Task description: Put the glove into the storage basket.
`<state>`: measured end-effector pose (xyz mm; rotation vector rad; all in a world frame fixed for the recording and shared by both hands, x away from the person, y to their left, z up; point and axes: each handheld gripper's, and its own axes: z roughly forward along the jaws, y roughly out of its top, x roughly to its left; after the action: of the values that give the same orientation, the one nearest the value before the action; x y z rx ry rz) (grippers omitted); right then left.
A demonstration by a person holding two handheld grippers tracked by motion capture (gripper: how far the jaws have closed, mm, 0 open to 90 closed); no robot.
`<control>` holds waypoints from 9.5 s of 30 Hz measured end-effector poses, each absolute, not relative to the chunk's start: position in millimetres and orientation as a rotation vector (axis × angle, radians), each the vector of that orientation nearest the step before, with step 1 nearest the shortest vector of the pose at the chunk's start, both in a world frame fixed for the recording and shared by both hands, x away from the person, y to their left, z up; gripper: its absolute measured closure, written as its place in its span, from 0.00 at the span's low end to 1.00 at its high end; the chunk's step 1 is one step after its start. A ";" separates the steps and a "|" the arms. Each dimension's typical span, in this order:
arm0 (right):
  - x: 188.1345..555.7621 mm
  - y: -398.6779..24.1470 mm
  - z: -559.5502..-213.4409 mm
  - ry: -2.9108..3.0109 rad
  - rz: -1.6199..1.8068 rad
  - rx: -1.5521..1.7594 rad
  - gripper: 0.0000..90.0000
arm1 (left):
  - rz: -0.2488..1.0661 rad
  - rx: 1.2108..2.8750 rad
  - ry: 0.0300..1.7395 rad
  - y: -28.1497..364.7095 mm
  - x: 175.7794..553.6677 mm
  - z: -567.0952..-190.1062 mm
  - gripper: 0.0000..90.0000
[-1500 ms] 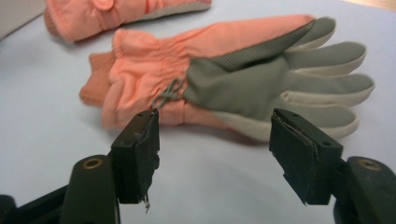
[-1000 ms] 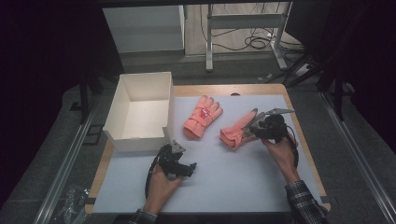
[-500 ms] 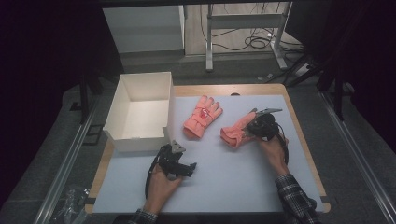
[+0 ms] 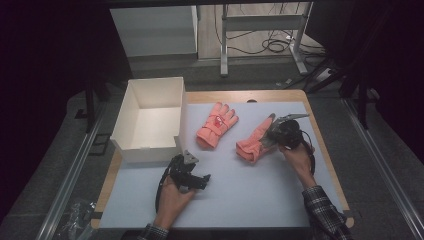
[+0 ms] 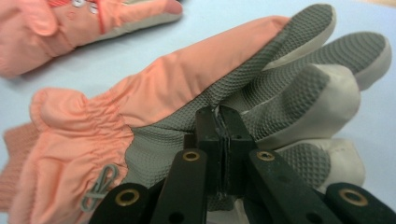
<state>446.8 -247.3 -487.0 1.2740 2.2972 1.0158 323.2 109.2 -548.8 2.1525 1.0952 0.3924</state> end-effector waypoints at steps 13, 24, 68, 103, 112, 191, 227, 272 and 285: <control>428.1 -250.7 -456.6 2.408 1.151 1.131 0.97 | 0.391 2.161 1.091 109.7 323.3 -548.4 0.02; 401.9 -239.2 -451.5 2.592 1.241 0.893 0.97 | 0.391 2.160 1.091 109.7 323.3 -548.4 0.02; 410.2 -187.7 -464.2 2.681 1.169 0.633 0.72 | 0.394 2.160 1.089 110.1 323.5 -548.5 0.02; 507.6 -100.7 -487.4 2.466 1.124 1.011 0.49 | 0.394 2.160 1.091 109.7 323.2 -548.6 0.02; 528.2 -81.4 -500.4 2.473 1.080 1.038 0.45 | 0.393 2.157 1.092 109.6 323.2 -548.6 0.02; 390.5 -170.9 -410.4 2.779 1.309 0.682 0.96 | 0.395 2.161 1.089 109.7 323.4 -548.5 0.02; 350.5 -192.2 -464.1 2.793 1.125 0.617 0.73 | 0.394 2.159 1.090 109.6 323.4 -548.6 0.02; 289.3 -233.7 -522.1 2.752 1.256 0.746 0.96 | 0.388 2.155 1.098 109.8 323.1 -548.5 0.02; 289.8 -211.4 -527.6 2.754 1.273 0.715 0.94 | 0.376 2.191 1.067 122.0 319.3 -543.5 0.06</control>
<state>289.8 -211.4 -527.6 0.7149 2.7538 1.2733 319.3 122.0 -543.5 2.1911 1.0673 0.3758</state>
